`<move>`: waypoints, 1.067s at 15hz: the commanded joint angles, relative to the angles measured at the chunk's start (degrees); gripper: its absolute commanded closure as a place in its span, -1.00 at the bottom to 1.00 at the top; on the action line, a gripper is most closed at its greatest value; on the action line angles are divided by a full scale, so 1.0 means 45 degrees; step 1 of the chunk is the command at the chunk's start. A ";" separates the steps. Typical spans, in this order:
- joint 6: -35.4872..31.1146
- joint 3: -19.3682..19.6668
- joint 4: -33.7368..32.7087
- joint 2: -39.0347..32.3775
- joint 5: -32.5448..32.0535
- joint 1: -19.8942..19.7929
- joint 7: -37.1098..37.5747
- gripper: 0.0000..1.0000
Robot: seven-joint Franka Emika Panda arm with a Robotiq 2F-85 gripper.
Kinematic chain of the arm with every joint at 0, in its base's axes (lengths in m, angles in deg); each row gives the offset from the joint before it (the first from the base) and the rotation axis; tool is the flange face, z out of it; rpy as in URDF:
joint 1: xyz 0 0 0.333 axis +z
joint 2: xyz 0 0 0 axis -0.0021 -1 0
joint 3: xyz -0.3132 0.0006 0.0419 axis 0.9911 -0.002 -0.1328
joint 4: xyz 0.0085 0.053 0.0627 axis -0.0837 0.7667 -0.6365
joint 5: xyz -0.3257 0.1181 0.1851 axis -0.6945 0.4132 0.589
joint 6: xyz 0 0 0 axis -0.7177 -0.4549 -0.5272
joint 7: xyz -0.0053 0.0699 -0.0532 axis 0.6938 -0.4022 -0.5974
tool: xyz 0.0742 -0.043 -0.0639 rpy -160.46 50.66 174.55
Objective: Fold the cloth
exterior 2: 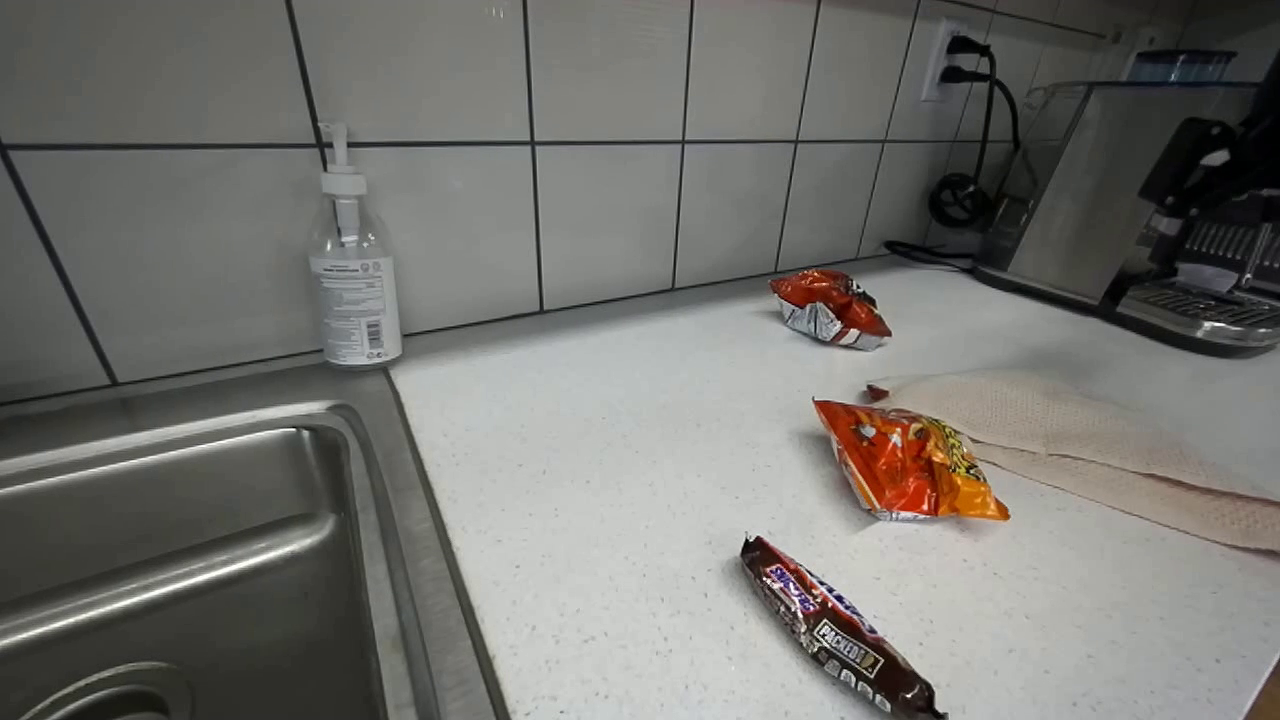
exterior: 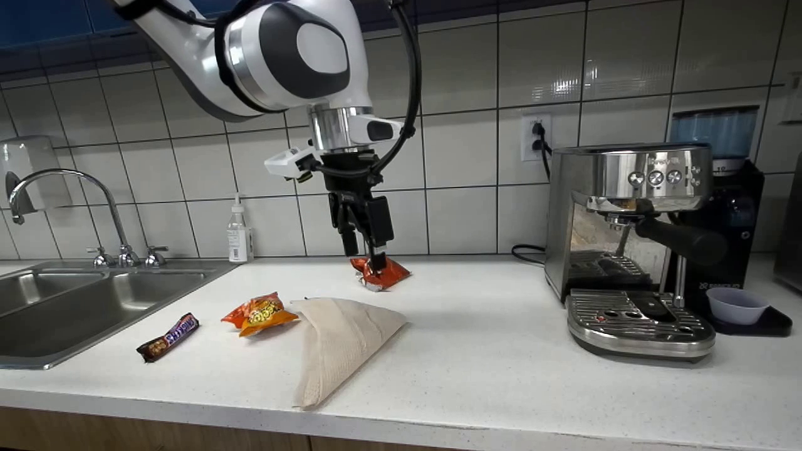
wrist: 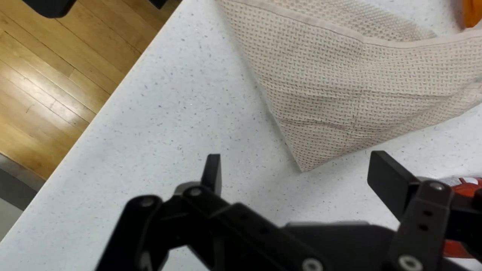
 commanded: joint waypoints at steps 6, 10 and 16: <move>0.0340 0.0510 0.2283 0.3132 0.0244 -0.0957 -0.3397 -1.00; 0.0688 0.0732 0.3040 0.4441 0.0205 -0.1161 -0.4629 -1.00; 0.1532 0.0687 0.3832 0.6134 0.0199 -0.1239 -0.5564 -1.00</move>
